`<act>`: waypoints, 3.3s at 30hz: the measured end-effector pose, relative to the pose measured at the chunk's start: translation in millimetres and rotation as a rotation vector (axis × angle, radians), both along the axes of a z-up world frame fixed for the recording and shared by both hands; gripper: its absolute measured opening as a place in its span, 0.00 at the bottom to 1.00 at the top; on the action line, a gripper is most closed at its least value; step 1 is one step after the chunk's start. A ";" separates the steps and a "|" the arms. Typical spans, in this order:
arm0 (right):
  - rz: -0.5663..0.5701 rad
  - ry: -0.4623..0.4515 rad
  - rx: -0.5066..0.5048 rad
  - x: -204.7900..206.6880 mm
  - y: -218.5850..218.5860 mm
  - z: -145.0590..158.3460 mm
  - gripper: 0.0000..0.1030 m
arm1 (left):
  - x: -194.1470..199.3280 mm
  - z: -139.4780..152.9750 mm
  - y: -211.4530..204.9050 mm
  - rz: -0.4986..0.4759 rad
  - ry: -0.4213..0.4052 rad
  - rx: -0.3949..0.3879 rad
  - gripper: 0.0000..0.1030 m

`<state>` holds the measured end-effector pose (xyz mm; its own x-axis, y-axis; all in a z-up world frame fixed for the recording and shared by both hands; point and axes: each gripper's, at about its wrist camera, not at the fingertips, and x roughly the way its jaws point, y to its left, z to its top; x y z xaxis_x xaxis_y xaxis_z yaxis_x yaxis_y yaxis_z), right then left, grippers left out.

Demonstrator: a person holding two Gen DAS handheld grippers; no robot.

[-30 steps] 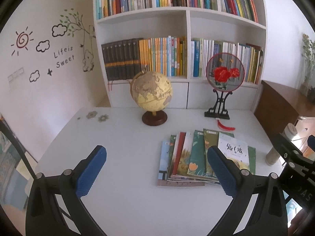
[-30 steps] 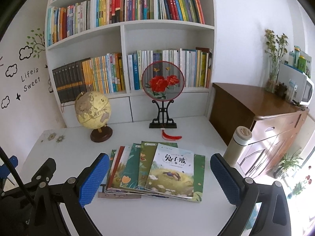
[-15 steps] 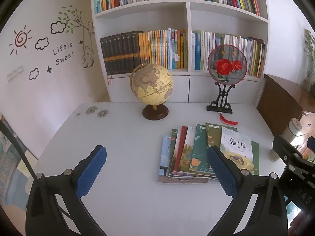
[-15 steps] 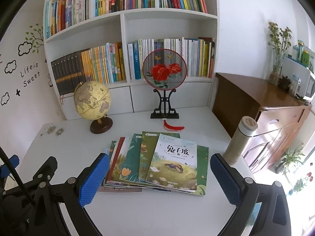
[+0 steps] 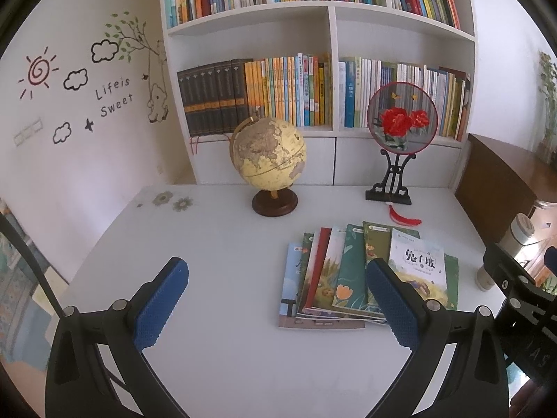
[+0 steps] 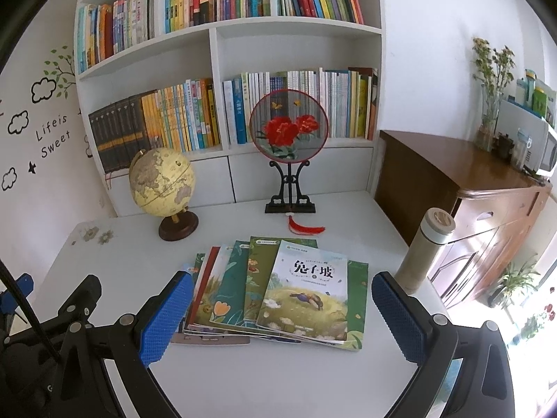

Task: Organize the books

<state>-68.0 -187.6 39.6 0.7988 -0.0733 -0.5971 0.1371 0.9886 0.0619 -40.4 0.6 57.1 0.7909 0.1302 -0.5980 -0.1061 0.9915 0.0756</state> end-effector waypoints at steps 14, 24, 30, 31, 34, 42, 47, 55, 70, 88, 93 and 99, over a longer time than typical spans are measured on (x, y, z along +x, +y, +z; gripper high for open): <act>-0.008 0.001 -0.003 -0.6 -0.3 -0.6 0.99 | 0.0 1.2 -4.8 0.013 -0.017 0.030 0.99; -0.009 0.029 -0.004 4.8 0.4 -9.4 0.99 | 7.8 -9.1 -2.8 -0.031 0.008 0.030 0.99; -0.048 0.084 0.008 15.0 -8.9 -31.3 0.99 | 21.9 -29.0 -0.4 -0.070 0.057 0.027 0.99; -0.062 0.095 0.015 17.0 -11.8 -35.9 0.99 | 24.7 -32.5 -0.2 -0.077 0.064 0.027 0.99; -0.103 0.130 0.023 22.5 -20.1 -50.9 0.99 | 34.8 -43.8 -0.9 -0.107 0.087 0.032 0.99; -0.154 0.183 -0.003 36.4 -28.5 -90.2 0.99 | 62.6 -77.1 -16.3 -0.164 0.134 0.054 0.99; -0.151 0.215 0.012 45.8 -37.2 -112.0 0.99 | 80.5 -95.9 -34.4 -0.190 0.180 0.057 0.99; -0.112 0.249 0.079 71.5 -66.8 -148.7 0.99 | 122.0 -140.2 -51.0 -0.278 0.345 -0.101 0.99; -0.025 0.393 0.326 133.3 -134.1 -246.2 0.83 | 173.9 -205.6 -112.4 -0.541 0.466 -0.194 0.99; 0.032 0.409 0.370 158.7 -153.6 -267.6 0.64 | 184.4 -228.0 -138.9 -0.589 0.480 -0.222 0.99; 0.041 0.414 0.374 163.9 -154.7 -273.3 0.59 | 185.6 -232.7 -141.0 -0.578 0.467 -0.198 0.99; 0.049 0.420 0.362 168.7 -150.4 -276.3 0.59 | 183.8 -237.6 -138.5 -0.586 0.474 -0.203 0.99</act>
